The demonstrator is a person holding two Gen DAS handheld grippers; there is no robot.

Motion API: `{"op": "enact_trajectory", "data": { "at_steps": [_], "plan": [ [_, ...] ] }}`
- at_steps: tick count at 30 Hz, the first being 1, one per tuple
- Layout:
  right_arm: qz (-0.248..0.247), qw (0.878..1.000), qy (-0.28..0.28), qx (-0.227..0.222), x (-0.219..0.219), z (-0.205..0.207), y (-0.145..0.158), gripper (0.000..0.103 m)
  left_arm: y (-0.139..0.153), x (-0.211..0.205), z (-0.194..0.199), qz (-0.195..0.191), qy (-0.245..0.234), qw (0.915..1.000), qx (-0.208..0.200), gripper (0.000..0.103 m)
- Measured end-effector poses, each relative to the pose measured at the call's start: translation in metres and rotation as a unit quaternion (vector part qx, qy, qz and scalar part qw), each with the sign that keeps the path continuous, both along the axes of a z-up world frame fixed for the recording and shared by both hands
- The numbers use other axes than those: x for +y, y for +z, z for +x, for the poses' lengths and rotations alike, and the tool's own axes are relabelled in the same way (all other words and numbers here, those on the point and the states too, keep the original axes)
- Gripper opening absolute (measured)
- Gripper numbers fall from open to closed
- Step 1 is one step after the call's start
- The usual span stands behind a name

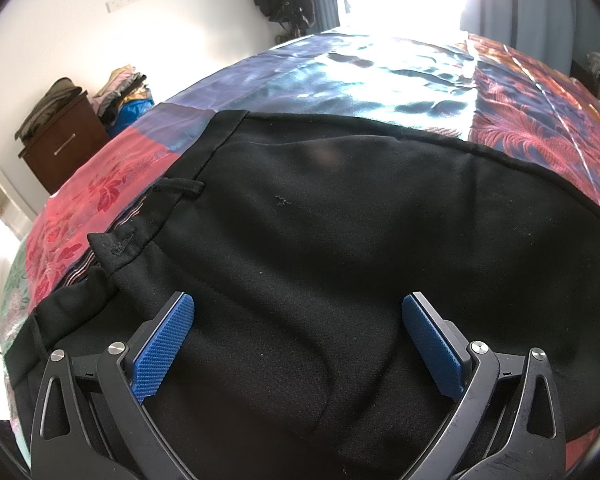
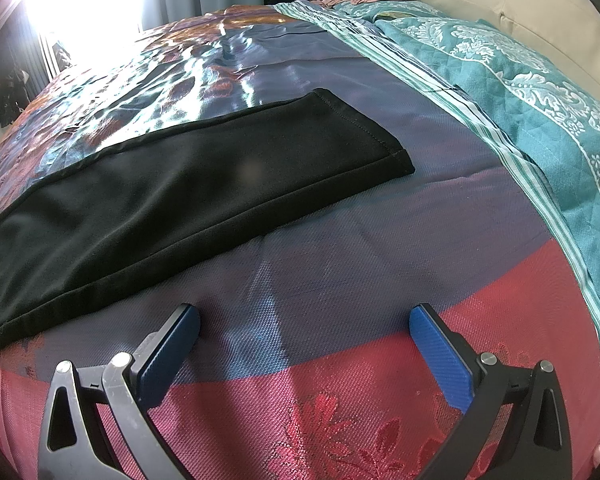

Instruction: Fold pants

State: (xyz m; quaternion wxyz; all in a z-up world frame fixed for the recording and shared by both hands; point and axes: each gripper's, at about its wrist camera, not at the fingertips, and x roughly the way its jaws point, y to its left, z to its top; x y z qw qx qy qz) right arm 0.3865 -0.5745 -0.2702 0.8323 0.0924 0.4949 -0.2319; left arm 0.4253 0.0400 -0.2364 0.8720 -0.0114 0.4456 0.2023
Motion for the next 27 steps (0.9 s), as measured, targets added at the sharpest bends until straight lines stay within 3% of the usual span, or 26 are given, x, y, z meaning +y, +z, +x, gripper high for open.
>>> {"op": "enact_trajectory", "data": {
  "at_steps": [27],
  "plan": [
    [0.000,1.000,0.000,0.000,-0.0002,-0.0002,0.0000,0.103,0.0001,-0.0031,0.0061,0.008,0.003,1.0000,0.004,0.102]
  ]
}}
